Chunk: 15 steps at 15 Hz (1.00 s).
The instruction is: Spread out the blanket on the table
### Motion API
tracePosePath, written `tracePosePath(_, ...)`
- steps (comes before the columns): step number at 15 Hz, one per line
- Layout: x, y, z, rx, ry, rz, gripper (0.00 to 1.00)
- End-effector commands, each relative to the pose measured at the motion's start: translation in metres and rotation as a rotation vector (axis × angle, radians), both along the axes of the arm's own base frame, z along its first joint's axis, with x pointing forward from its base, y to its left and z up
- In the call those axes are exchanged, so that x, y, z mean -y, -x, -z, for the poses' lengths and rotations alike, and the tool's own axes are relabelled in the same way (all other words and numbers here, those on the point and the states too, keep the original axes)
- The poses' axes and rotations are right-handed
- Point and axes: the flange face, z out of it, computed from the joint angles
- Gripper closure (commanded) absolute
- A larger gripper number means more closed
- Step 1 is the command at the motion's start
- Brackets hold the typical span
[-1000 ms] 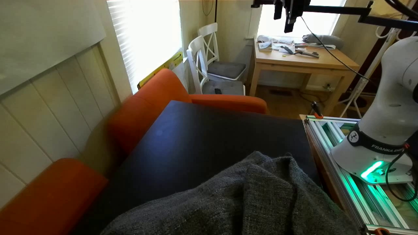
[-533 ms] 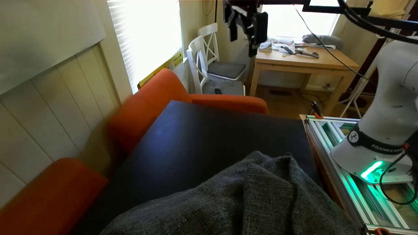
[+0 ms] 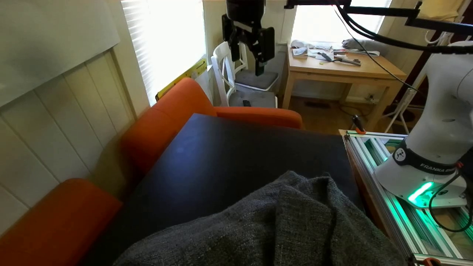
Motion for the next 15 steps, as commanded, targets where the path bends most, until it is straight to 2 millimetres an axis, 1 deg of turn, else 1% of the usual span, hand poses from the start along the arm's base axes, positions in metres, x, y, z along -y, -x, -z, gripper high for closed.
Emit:
tracePosePath(1, -0.002, 0.0, 0.0, 0.0, 0.001, -0.001, 0.0)
tracePosePath(5, -0.002, 0.0, 0.0, 0.0, 0.001, -0.002, 0.0)
tracePosePath(7, -0.024, 0.024, 0.014, -0.093, -0.121, -0.084, 0.0)
tracePosePath(11, -0.065, 0.07, 0.036, -0.203, -0.295, -0.172, 0.0)
tracePosePath(13, -0.08, 0.091, 0.048, -0.172, -0.376, -0.172, 0.0)
tracePosePath(14, -0.087, 0.101, 0.057, -0.144, -0.392, -0.145, 0.0)
tracePosePath(15, -0.093, 0.111, 0.065, -0.14, -0.449, -0.117, 0.0)
